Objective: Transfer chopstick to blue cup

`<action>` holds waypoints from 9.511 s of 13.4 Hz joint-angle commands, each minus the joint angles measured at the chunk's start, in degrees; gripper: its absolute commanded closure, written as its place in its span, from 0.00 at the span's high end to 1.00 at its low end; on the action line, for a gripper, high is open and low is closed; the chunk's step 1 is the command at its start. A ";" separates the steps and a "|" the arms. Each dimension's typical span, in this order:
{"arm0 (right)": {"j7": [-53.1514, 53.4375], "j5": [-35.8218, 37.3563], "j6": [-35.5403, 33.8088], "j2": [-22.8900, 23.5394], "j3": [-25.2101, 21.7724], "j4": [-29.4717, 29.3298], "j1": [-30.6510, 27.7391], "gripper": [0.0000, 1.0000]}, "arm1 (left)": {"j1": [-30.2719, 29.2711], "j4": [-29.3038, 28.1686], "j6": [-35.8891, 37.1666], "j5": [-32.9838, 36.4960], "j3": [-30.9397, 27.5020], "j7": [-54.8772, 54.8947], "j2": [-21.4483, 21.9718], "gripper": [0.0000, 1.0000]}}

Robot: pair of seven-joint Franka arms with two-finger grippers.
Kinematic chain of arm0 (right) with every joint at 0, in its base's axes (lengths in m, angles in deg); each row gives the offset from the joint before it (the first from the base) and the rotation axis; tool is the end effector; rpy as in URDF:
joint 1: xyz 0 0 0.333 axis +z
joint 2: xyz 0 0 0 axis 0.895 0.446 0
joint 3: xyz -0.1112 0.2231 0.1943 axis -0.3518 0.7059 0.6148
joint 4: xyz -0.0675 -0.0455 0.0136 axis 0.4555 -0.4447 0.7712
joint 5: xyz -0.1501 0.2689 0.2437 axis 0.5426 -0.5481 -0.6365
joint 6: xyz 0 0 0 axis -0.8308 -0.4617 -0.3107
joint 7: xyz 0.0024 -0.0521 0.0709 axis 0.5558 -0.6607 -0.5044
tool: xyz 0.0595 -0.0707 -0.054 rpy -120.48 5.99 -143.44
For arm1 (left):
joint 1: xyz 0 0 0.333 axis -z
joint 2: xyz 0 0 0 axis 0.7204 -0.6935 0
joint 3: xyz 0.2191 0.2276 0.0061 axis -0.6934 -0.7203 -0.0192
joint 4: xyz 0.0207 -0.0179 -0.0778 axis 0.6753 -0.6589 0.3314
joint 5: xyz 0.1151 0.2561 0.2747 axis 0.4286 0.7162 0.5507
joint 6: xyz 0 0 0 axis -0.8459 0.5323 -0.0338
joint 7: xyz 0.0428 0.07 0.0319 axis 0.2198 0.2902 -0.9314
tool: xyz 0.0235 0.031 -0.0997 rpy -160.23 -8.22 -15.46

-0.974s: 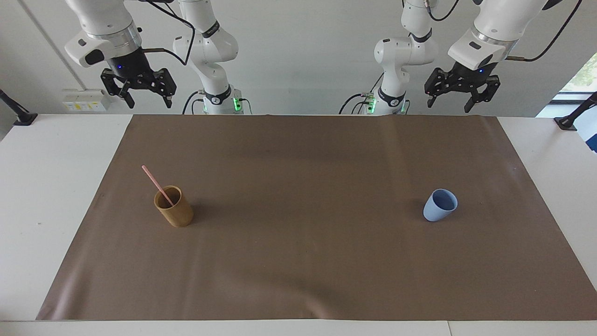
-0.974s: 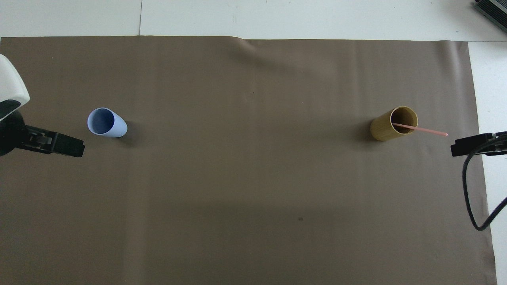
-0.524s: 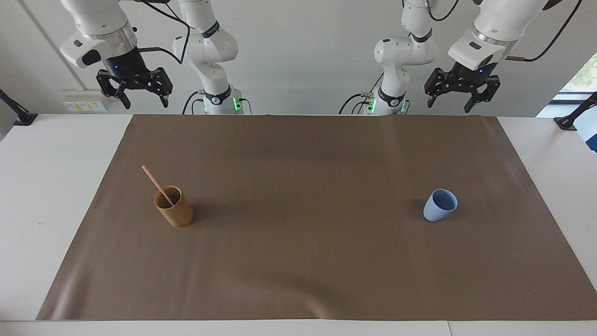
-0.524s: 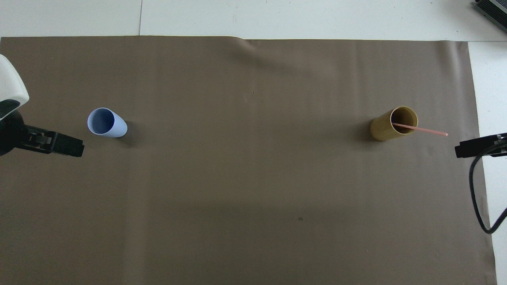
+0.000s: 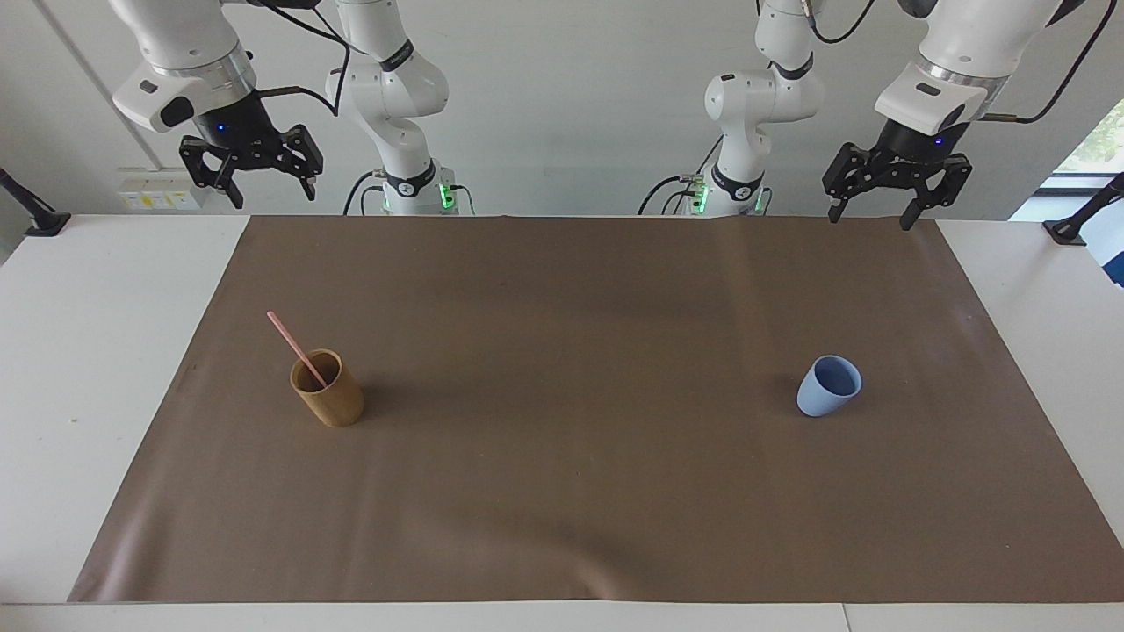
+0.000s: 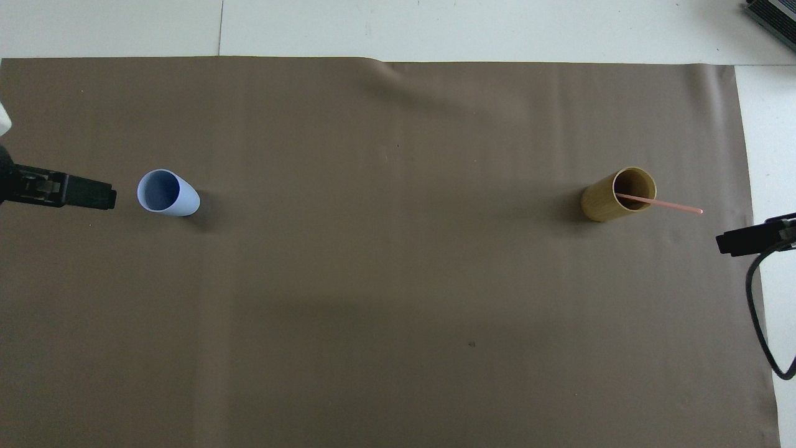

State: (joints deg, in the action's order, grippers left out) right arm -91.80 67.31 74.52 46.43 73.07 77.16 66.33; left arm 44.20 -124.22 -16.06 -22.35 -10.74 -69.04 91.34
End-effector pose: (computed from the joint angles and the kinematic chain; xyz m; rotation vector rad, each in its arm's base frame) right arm 0.5131 -0.0241 0.6568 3.1014 0.3755 -0.0407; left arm 0.5442 -0.0686 0.6567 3.1052 -0.2690 0.1796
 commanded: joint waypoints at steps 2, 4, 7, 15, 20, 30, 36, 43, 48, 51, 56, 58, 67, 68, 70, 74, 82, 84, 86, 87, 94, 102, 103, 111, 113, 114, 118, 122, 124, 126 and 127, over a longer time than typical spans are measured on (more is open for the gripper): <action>-11.36 1.20 0.13 -1.66 0.27 2.08 -1.41 1.00 | -3.46 -6.29 -8.67 0.32 0.18 -0.18 -1.72 1.00; -18.82 3.84 0.39 -1.58 0.27 2.51 -1.33 1.00 | -4.34 -8.05 -13.49 0.75 0.18 -0.18 -4.18 1.00; -30.07 7.27 6.26 -1.49 0.36 6.37 -0.63 1.00 | -6.54 -13.76 -21.84 0.76 0.18 0.09 -6.73 1.00; -36.26 12.29 16.98 4.47 0.98 11.47 1.40 1.00 | -8.04 -16.75 -32.66 0.84 0.18 0.26 -16.24 1.00; -37.22 15.17 23.85 7.56 0.89 17.09 0.87 1.00 | -7.96 -20.53 -34.53 0.76 0.18 0.09 -17.03 1.00; -41.10 15.63 25.53 7.30 0.89 19.92 -1.77 0.44 | -7.16 -21.51 -34.44 0.84 0.26 0.00 -16.50 0.39; -40.13 15.63 25.35 7.39 0.89 19.66 -1.77 0.00 | -7.16 -20.10 -33.65 0.67 0.35 -0.09 -16.94 0.00; -39.25 15.54 17.99 7.74 1.07 14.31 -1.68 0.00 | 0.82 -19.13 -30.93 -0.12 0.79 -2.62 -16.68 0.00; -39.33 14.93 10.52 5.72 1.07 10.09 -1.77 0.00 | 7.77 -20.18 -25.74 -0.12 0.88 -14.57 -15.19 0.00; -39.33 14.93 2.26 5.63 1.15 3.50 -1.77 0.00 | 13.47 -20.27 -25.21 -0.21 0.88 -23.25 -14.75 0.00; -39.34 15.45 -7.16 3.89 0.89 -2.23 -1.77 0.00 | 20.24 -20.89 -26.18 -0.82 0.88 -34.52 -13.95 0.00; -39.25 15.72 -9.00 1.16 0.89 -2.23 -1.77 0.00 | 22.62 -20.80 -26.17 -2.05 0.97 -37.51 -13.51 0.00; -24.50 14.84 -14.90 -2.98 7.12 -0.74 -1.59 0.00 | 30.54 -22.64 -31.78 -2.76 0.97 -43.50 -13.51 0.00; -22.65 13.71 -14.90 -2.90 7.57 -0.21 -1.59 0.00 | 31.24 -22.74 -32.15 -2.76 0.88 -43.51 -13.34 0.00; -18.70 11.07 -15.34 -2.90 7.83 0.40 -1.50 0.00 | 31.16 -22.74 -31.98 -2.76 0.88 -43.16 -13.42 0.00; -9.38 5.89 -16.48 -2.90 7.83 2.16 0.78 0.00 | 31.33 -22.65 -31.01 -2.76 0.88 -43.59 -13.34 1.00; 14.24 -8.87 -18.06 -2.54 7.83 3.92 3.77 0.00 | 24.41 -13.69 -12.31 -1.97 0.18 -37.83 -4.83 1.00; 23.28 -14.05 -17.63 -2.54 7.83 4.36 5.86 0.00 | 18.88 -12.11 -9.05 -1.27 0.09 -28.09 -2.80 1.00; 32.17 -18.80 -16.14 -2.19 7.83 4.36 7.81 0.00 | 13.61 -6.77 -4.40 0.84 0.18 -17.72 -2.96 1.00; 35.86 -21.17 -15.09 -1.93 7.83 4.45 8.51 0.00 | 11.41 -4.57 -2.64 0.93 0.18 -13.23 -2.97 1.00; 61.70 -35.60 -4.02 3.34 7.83 4.36 12.99 0.00 | 6.72 -1.72 3.70 2.60 0.27 -4.48 2.56 1.00; 78.25 -44.39 13.99 9.40 7.83 4.36 21.61 0.00 | 7.08 -1.82 3.27 6.46 0.35 -2.38 1.78 1.00; 78.70 -45.18 15.15 10.28 7.83 4.36 21.96 0.00 | 6.73 -1.73 3.27 6.38 0.35 -2.20 1.61 1.00; 75.36 -43.70 19.54 11.08 7.75 10.42 23.11 0.00 | 6.11 -1.03 2.39 5.06 0.00 -2.11 0.02 1.00; 74.75 -43.61 20.51 12.56 7.75 10.95 23.19 0.00 | 6.02 -0.94 3.26 4.37 -0.09 -2.55 -0.15 1.00; 74.75 -43.61 22.09 12.92 7.75 11.13 23.46 0.00 | 5.06 -0.94 3.27 3.84 -0.09 -2.90 -0.15 1.00; 74.22 -43.70 24.98 13.36 7.75 13.05 24.24 0.00 | 2.68 -1.12 4.15 0.58 0.09 -4.39 0.20 1.00; 73.96 -43.70 27.29 14.59 7.75 13.50 25.04 0.37 | 2.68 -1.47 4.41 0.76 0.09 -4.57 0.46 1.00; 73.87 -43.61 27.20 14.59 7.75 13.33 25.04 1.00 | 2.77 -1.47 4.58 1.11 0.18 -4.83 0.55 1.00; 73.69 -42.91 27.02 15.03 7.75 12.45 24.95 1.00 | 2.94 -1.47 4.94 1.20 0.18 -4.83 0.55 1.00; 73.69 -41.60 26.94 14.95 7.75 12.27 24.95 1.00 | 3.21 -1.47 4.94 1.28 0.18 -4.83 0.64 1.00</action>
State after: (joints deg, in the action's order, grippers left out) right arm -16.70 24.31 100.80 61.40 80.98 89.81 91.21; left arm 47.61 -125.69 -12.28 -20.97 -10.96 -73.22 91.32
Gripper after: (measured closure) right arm 0.419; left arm 0.000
